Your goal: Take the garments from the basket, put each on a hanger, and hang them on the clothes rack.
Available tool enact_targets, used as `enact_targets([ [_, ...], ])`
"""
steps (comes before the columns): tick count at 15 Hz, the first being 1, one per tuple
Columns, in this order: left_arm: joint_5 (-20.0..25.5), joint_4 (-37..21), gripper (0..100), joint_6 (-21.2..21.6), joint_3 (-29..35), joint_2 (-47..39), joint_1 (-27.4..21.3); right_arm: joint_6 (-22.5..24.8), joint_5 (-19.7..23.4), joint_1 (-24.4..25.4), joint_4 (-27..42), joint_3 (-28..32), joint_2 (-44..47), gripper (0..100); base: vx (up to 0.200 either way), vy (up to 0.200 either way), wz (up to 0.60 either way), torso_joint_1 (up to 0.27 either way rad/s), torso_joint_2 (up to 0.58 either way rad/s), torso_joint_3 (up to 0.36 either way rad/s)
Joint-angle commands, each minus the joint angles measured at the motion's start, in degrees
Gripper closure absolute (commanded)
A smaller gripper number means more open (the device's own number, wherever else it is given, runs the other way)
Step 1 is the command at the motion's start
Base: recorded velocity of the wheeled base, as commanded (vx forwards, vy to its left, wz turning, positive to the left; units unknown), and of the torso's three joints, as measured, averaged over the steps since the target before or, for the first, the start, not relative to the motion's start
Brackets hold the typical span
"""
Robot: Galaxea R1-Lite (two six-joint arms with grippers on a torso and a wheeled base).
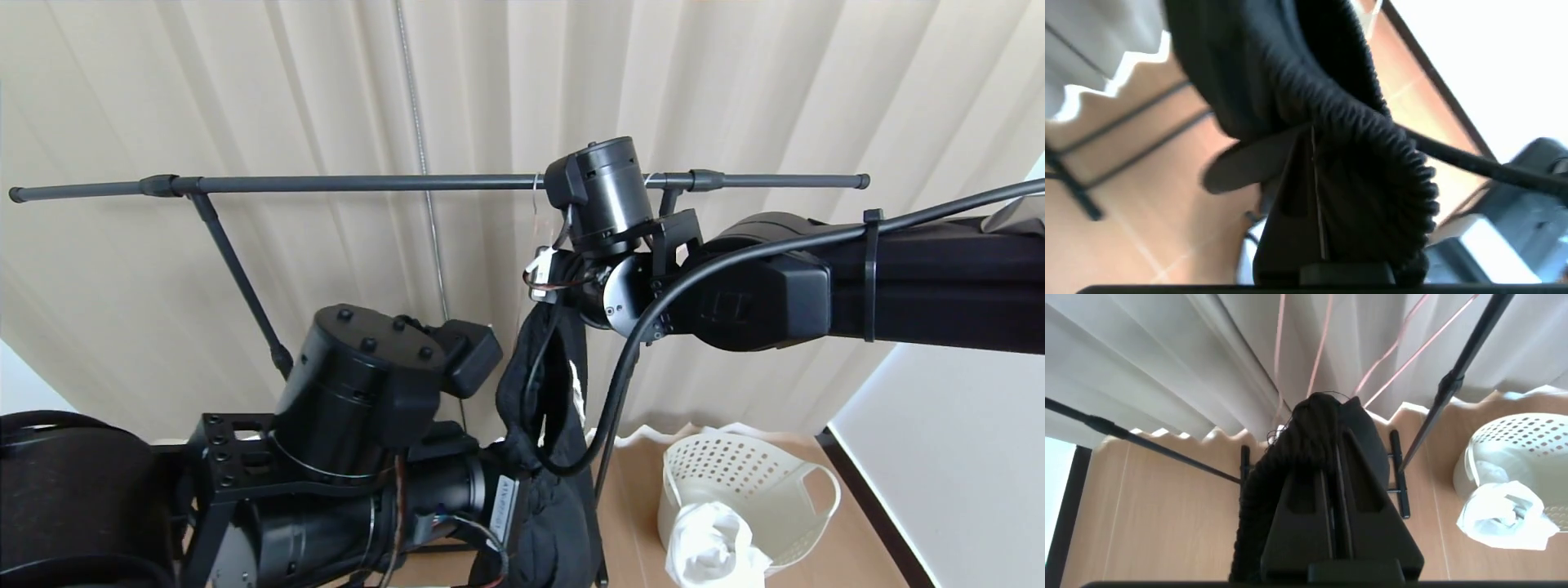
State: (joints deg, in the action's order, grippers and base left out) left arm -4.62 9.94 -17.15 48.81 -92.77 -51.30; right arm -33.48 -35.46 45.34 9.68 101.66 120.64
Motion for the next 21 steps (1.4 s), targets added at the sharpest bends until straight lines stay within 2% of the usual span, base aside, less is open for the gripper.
enact_targets([
  [1, -1.7, -0.2, 100, -3.4, 4.2, -5.2, -3.1, -0.1, 0.0, 0.5, 0.0, 0.1, 0.6, 100, 0.000, 0.000, 0.00, 0.000, 0.00, 0.000],
  [3, -4.0, 0.0, 100, -3.8, 5.2, -6.9, -3.5, -0.2, 0.0, 0.5, 0.0, 0.1, 0.6, 100, 0.000, 0.000, 0.00, 0.000, 0.00, 0.000],
  [8, -4.9, -0.2, 100, -3.8, 4.4, -6.6, -3.0, 0.1, 0.1, 0.4, 0.7, -0.1, 0.0, 100, 0.000, 0.000, 0.00, 0.000, 0.00, 0.000],
  [10, -9.2, -0.2, 100, -3.1, 1.8, -4.5, 0.1, 0.7, 0.0, -2.4, 4.7, -0.3, -2.6, 100, 0.000, 0.000, 0.00, 0.000, 0.00, 0.000],
  [12, -12.3, -0.2, 100, -0.9, 1.0, -2.9, 4.3, 1.8, 0.0, -4.2, 5.7, -0.4, -4.3, 100, 0.000, 0.000, 0.00, 0.000, 0.00, 0.000],
  [14, -12.7, -0.1, 100, 1.7, 1.6, -0.8, 9.5, 2.8, -0.1, -5.5, 5.9, -1.5, -6.5, 100, 0.000, 0.000, 0.00, 0.000, 0.00, 0.000],
  [15, -12.6, 0.0, 100, 2.4, 1.7, -0.7, 10.3, 3.0, -0.1, -5.5, 5.9, -1.9, -6.8, 100, 0.000, 0.000, 0.00, 0.000, 0.00, 0.000],
  [16, -12.7, 0.3, 100, 4.5, 4.6, -0.7, 13.3, 4.8, -0.1, -5.4, 5.8, -4.4, -8.6, 100, 0.000, 0.000, 0.00, 0.000, 0.00, 0.000],
  [19, -12.7, 0.2, 100, 4.7, 10.4, -1.8, 16.1, 7.1, -0.4, -4.1, 5.8, -9.4, -12.1, 100, 0.000, 0.000, 0.00, 0.000, 0.00, 0.000],
  [21, -12.7, 0.2, 100, 4.7, 11.7, -2.2, 16.7, 7.7, -0.5, -3.9, 5.8, -11.0, -13.6, 100, 0.000, 0.000, 0.00, 0.000, 0.00, 0.000],
])
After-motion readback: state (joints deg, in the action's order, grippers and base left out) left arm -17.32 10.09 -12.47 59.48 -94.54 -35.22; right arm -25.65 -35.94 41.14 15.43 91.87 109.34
